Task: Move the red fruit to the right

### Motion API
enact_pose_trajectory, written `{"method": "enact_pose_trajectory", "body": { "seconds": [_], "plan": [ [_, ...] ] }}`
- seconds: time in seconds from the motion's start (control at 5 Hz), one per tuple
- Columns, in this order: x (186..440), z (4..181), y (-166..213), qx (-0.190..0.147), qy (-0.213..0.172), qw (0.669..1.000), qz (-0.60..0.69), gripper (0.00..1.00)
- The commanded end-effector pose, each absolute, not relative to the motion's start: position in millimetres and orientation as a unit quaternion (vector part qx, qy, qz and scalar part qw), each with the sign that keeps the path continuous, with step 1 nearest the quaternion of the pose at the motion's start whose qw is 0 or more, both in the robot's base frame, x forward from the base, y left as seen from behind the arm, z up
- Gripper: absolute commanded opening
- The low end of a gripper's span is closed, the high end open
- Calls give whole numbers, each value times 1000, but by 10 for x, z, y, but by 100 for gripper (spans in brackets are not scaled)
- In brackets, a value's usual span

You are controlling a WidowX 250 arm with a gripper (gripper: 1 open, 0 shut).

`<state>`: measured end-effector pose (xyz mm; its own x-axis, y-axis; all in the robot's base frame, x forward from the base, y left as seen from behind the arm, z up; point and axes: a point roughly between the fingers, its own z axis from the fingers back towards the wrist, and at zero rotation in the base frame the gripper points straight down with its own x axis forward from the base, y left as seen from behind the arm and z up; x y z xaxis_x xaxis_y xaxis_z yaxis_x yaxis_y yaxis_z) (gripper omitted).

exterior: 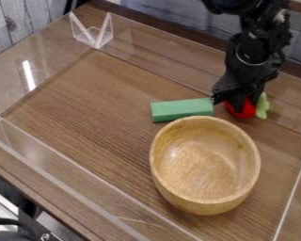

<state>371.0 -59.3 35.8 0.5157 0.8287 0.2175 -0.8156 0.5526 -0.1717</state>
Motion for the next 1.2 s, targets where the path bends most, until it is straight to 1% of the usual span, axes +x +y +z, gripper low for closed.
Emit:
{"method": "enact_pose_trajectory", "body": {
  "seconds": [0.0,1.0],
  "plan": [
    [3783,386,-498,-19,-150,865,478,0],
    [3760,336,-352,11,-148,864,482,0]
  ]
}}
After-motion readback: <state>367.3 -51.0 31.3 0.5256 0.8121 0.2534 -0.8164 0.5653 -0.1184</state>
